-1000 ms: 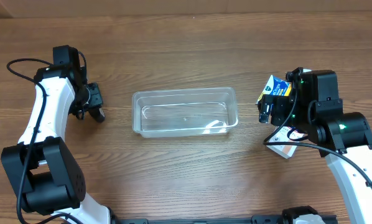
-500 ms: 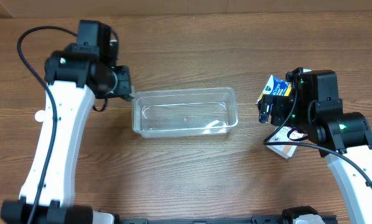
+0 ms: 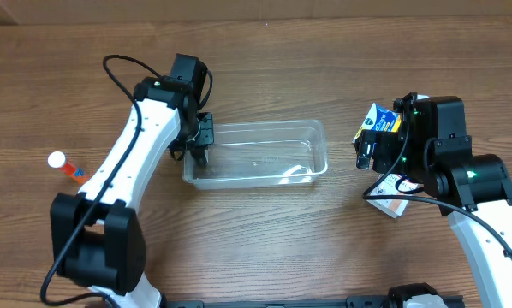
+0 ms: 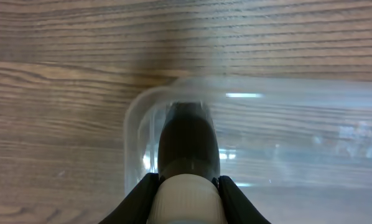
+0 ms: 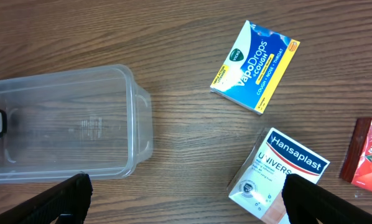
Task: Pack container
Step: 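Carry the bottle with left gripper and place it in the container, then move left gripper to the white-capped orange tube and grasp it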
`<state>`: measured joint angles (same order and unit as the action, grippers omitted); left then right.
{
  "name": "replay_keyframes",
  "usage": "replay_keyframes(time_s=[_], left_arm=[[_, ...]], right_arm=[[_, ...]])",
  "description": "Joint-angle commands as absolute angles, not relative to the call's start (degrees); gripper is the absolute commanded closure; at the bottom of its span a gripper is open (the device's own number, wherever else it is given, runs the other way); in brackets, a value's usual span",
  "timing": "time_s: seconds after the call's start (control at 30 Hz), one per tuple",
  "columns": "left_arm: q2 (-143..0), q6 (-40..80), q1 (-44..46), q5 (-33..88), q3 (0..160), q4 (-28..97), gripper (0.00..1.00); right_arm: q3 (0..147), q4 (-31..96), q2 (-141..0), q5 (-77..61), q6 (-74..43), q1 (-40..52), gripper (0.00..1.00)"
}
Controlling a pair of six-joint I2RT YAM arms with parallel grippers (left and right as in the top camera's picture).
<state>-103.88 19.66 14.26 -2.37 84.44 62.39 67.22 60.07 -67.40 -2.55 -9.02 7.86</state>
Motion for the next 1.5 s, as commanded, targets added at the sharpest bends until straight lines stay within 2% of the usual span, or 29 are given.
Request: replay_keyframes(time_s=[0.0,0.07,0.1,0.13,0.2,0.27,0.47,0.53,0.6,0.63,0.7,0.77,0.87,1.13,1.33,1.4,1.47], left_arm=[[-106.8,18.4,14.4,-3.4,84.3,60.9,0.93],[-106.9,18.0,14.4,-3.4,84.3,60.3,0.91],[-106.9,18.0,14.4,-3.4,84.3,59.9,0.80],[-106.9,18.0,14.4,-3.4,84.3,59.7,0.57],[-106.9,18.0,14.4,-3.3,84.4,59.7,0.40],[-106.8,18.0,14.4,-1.8,86.2,61.4,0.33],[-101.8,16.6,14.4,-1.1,106.4,77.0,0.28],[-96.9,17.5,13.4,-6.4,112.6,82.9,0.00],[-90.7,20.9,7.2,-11.8,113.0,86.5,0.00],[-89.2,20.8,0.3,-11.7,112.7,88.2,0.00],[-89.2,20.5,-7.3,-11.1,111.4,88.6,0.00],[-89.8,19.3,-16.8,-7.5,106.2,85.5,0.00],[-92.2,19.2,-24.7,-4.4,98.1,79.0,0.00],[-109.5,18.7,-27.2,-5.1,94.2,73.2,0.00],[-113.2,18.7,-28.6,-6.0,94.2,72.9,0.00],[-113.9,18.7,-28.6,-6.1,94.2,73.0,0.12],[-113.9,18.7,-28.6,-6.1,94.2,72.9,0.38]], right_arm=[[69.0,60.1,-67.0,-2.0,-9.0,7.6,0.00],[69.0,60.1,-67.0,-2.0,-9.0,7.6,0.00],[69.0,60.1,-67.0,-2.0,-9.0,7.6,0.00],[69.0,60.1,-67.0,-2.0,-9.0,7.6,0.00],[69.0,60.2,-67.0,-2.0,-9.0,7.6,0.00],[69.0,60.2,-67.0,-2.0,-9.0,7.6,0.00],[69.0,60.2,-67.0,-2.0,-9.0,7.6,0.00],[69.0,60.2,-67.0,-2.0,-9.0,7.6,0.00],[69.0,60.2,-67.0,-2.0,-9.0,7.6,0.00],[69.0,60.2,-67.0,-2.0,-9.0,7.6,0.00],[69.0,60.2,-67.0,-2.0,-9.0,7.6,0.00],[69.0,60.2,-67.0,-2.0,-9.0,7.6,0.00],[69.0,60.2,-67.0,-2.0,-9.0,7.6,0.00],[68.6,60.4,-67.0,-2.0,-9.0,7.6,0.00],[68.6,60.4,-67.0,-2.0,-9.0,7.6,0.00],[68.6,60.4,-67.0,-2.0,-9.0,7.7,0.00],[68.6,60.4,-67.0,-2.0,-9.0,7.6,0.00]])
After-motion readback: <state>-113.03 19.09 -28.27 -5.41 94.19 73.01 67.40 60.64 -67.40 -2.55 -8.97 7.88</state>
